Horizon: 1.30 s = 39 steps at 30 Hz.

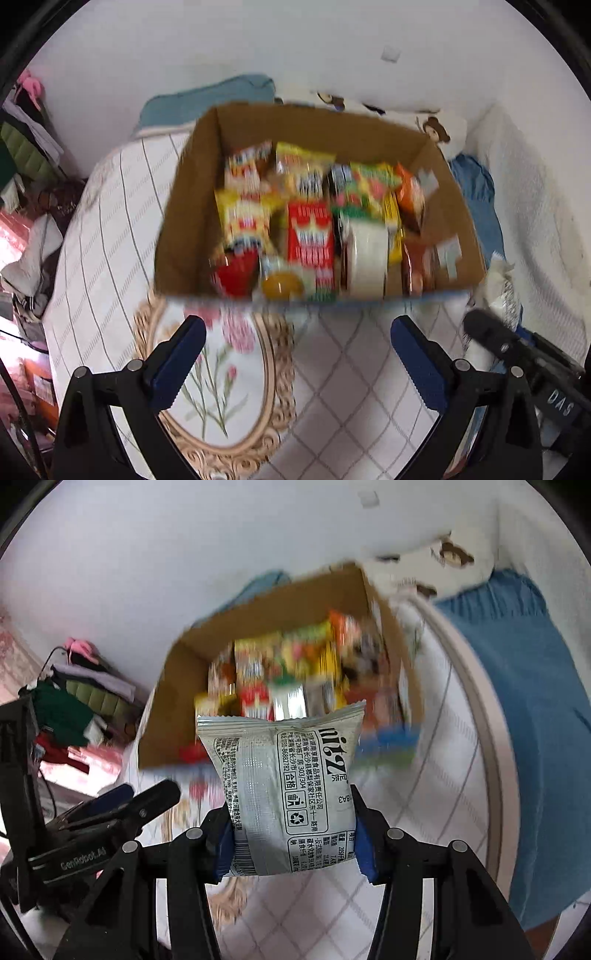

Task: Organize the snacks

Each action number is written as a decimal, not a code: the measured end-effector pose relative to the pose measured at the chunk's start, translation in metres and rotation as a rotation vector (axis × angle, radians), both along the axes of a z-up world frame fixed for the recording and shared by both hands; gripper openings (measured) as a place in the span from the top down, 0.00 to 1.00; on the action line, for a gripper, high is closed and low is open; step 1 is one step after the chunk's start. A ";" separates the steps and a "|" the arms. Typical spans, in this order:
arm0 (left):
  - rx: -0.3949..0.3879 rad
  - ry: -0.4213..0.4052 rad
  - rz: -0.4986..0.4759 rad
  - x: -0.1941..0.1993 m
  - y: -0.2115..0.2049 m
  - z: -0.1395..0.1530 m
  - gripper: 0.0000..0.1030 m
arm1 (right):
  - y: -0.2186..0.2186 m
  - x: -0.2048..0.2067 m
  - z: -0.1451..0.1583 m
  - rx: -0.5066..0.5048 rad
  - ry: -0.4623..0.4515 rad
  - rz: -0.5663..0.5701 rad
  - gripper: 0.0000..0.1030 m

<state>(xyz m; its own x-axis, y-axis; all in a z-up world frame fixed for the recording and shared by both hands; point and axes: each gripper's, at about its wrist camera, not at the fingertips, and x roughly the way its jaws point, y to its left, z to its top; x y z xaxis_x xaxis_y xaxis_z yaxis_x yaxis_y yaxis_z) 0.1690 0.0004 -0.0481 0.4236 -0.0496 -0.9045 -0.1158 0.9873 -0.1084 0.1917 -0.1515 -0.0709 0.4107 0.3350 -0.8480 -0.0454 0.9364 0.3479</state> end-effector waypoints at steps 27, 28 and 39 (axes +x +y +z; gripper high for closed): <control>0.045 0.097 0.044 0.111 0.030 -0.027 0.00 | 0.005 0.153 -0.040 -0.164 0.070 -0.045 0.02; 0.042 0.096 0.041 0.109 0.029 -0.027 0.00 | 0.005 0.146 -0.038 -0.187 0.062 -0.040 0.02; 0.049 0.056 0.014 0.074 0.016 -0.012 0.00 | 0.012 0.088 -0.017 -0.309 -0.006 -0.022 0.02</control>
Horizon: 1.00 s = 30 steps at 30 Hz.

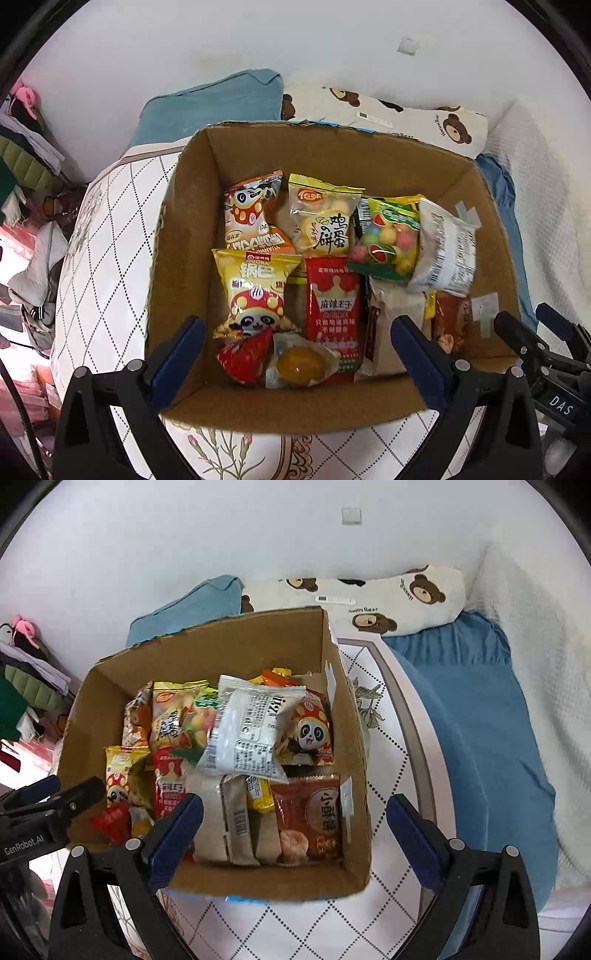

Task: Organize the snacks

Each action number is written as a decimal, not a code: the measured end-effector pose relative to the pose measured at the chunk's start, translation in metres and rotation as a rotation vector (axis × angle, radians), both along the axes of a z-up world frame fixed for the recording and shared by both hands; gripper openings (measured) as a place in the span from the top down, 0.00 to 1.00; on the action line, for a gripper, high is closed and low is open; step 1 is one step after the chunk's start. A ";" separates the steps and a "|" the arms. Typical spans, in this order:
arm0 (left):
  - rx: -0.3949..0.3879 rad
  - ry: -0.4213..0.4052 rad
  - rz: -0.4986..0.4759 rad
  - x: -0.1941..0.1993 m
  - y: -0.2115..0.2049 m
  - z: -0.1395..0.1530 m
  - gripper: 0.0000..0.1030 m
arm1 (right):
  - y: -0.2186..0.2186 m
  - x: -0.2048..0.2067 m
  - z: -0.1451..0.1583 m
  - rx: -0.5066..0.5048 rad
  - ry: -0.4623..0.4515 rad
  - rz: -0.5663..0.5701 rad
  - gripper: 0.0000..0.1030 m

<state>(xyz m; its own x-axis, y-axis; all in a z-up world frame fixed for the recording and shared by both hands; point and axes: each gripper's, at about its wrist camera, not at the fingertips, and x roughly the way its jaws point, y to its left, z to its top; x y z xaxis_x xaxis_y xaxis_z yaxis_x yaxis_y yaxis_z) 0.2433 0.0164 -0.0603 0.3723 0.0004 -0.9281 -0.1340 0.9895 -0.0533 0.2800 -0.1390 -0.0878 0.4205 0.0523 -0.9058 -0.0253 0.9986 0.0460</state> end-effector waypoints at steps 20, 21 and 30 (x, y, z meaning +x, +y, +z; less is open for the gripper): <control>0.002 -0.220 -0.008 -0.119 -0.010 0.099 0.00 | 0.014 -0.121 0.115 -0.009 -0.242 0.058 0.00; 0.009 -0.230 -0.005 -0.126 -0.011 0.104 0.00 | 0.014 -0.129 0.122 -0.008 -0.253 0.063 0.00; 0.052 -0.294 0.001 -0.186 -0.022 0.141 0.00 | 0.017 -0.195 0.171 0.014 -0.341 0.092 0.00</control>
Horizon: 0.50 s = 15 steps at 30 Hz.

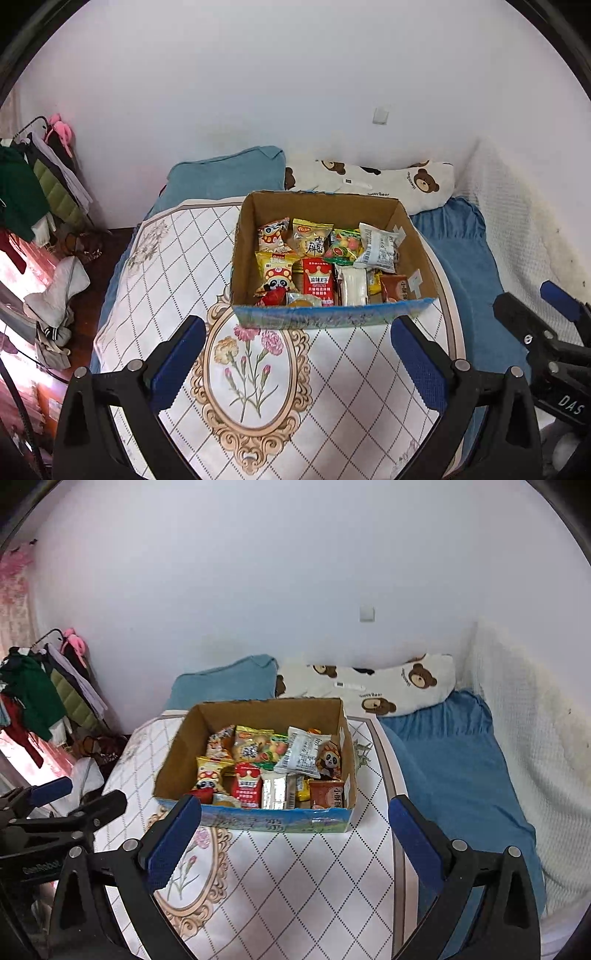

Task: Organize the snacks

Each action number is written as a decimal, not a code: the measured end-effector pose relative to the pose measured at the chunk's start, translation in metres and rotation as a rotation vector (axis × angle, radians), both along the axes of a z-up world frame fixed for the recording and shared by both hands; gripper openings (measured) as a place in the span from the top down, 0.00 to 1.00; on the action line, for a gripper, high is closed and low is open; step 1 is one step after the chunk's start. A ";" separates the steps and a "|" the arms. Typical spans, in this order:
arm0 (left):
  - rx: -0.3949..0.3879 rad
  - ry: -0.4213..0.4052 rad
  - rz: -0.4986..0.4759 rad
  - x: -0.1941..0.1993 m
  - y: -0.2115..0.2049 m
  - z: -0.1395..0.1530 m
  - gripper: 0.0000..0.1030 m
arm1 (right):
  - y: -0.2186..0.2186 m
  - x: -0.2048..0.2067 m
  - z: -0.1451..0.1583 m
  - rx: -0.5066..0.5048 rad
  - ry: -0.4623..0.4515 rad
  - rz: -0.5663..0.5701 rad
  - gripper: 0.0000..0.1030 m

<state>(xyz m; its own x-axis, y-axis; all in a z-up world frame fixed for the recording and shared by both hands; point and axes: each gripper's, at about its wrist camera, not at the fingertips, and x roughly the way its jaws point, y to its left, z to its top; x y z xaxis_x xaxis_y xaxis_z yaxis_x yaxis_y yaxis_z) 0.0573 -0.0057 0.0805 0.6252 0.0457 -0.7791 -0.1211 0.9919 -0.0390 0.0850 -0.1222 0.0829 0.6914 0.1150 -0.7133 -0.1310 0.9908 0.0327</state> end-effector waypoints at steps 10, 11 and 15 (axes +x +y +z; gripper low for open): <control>0.005 -0.062 0.039 -0.040 0.000 0.023 0.00 | 0.004 -0.051 0.034 -0.037 -0.063 0.020 0.00; 0.000 -0.068 0.042 -0.042 0.000 0.025 0.00 | 0.004 -0.053 0.035 -0.035 -0.062 0.023 0.00; 0.004 -0.088 0.044 -0.049 0.000 0.031 0.00 | 0.001 -0.061 0.041 -0.026 -0.066 0.023 0.00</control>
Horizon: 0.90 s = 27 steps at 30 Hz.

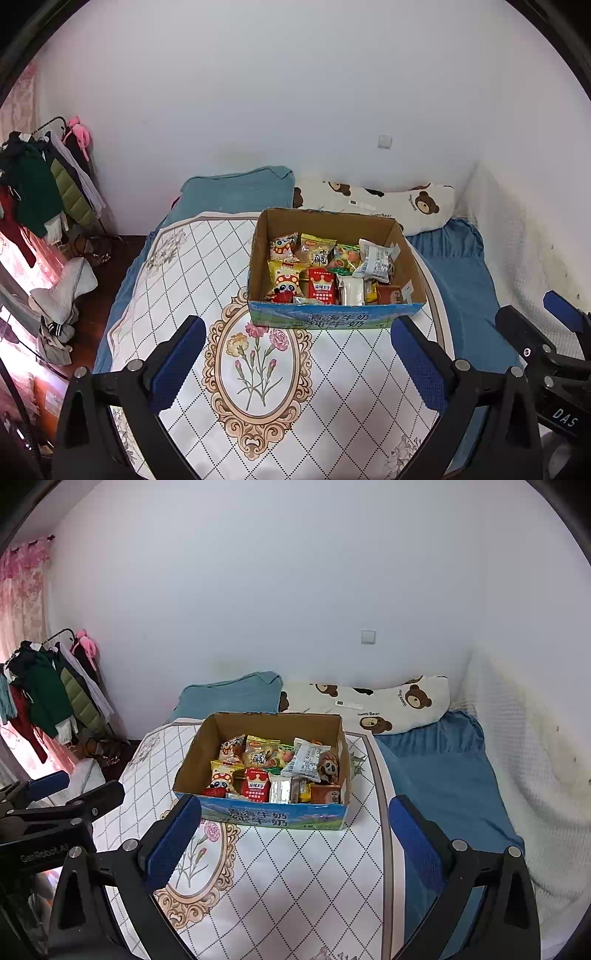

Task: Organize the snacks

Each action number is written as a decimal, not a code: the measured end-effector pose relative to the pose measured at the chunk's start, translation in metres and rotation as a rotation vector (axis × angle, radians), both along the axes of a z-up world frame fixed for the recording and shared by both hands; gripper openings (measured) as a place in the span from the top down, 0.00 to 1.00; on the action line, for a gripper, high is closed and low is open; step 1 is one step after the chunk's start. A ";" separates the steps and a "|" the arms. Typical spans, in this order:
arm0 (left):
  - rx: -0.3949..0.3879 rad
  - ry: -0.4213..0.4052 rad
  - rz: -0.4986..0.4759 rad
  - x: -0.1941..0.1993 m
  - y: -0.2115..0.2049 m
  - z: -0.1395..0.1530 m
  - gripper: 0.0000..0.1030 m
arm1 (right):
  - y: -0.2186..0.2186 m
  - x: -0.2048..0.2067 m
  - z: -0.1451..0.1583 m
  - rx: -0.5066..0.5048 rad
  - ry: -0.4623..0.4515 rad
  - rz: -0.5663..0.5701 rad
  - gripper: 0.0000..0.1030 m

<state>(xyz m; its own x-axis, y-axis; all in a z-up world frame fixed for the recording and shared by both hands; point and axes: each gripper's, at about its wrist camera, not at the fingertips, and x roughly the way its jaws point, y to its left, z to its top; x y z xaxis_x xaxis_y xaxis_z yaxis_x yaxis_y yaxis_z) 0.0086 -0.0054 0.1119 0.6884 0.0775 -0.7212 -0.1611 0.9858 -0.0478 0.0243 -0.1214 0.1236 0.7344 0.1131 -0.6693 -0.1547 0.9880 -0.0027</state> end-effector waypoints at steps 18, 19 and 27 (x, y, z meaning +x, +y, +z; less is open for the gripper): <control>0.034 0.030 0.011 0.027 -0.001 -0.028 0.00 | -0.006 0.042 -0.033 -0.004 0.041 -0.038 0.00; 0.036 0.033 0.012 0.031 -0.001 -0.030 0.00 | -0.005 0.046 -0.037 -0.008 0.043 -0.044 0.00; 0.045 0.083 0.023 0.068 0.001 -0.058 0.00 | -0.005 0.083 -0.070 -0.025 0.067 -0.068 0.00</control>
